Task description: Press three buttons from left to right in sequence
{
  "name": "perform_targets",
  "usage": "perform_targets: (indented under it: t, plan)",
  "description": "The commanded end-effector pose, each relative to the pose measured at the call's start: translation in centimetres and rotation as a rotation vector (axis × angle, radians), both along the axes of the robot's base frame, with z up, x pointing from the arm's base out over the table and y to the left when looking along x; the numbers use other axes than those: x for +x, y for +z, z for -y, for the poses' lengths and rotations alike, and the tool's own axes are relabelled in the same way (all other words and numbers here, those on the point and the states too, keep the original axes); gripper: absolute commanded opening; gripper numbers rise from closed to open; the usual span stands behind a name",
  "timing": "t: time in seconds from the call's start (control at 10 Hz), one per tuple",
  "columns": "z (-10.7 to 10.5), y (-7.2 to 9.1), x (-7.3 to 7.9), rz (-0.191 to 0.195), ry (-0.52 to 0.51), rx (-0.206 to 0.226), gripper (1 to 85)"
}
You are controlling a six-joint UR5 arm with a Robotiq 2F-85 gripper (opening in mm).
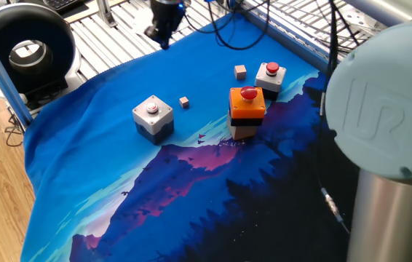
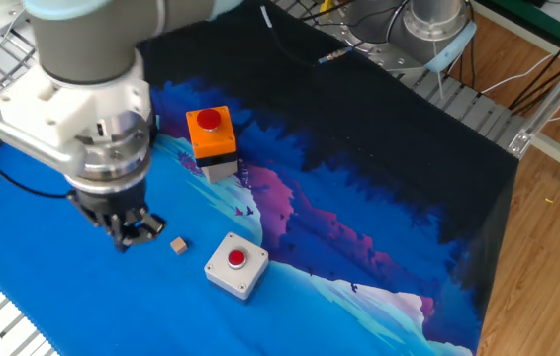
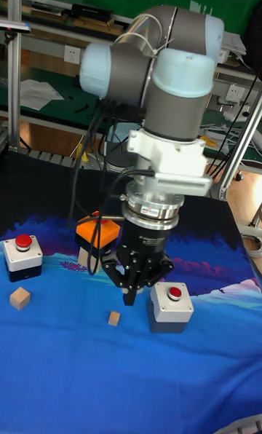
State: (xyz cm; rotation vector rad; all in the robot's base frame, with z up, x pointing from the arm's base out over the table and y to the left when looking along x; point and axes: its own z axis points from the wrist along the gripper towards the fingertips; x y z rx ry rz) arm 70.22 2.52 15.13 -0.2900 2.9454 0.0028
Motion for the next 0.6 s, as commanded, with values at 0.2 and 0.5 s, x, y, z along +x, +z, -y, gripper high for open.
perform_targets:
  t: [0.2,0.5]
  plan:
    - [2.0,-1.4,-0.9,0.025,-0.014,0.04,1.0]
    - [2.7,-2.7,-1.4,-0.011,-0.001,0.013,1.0]
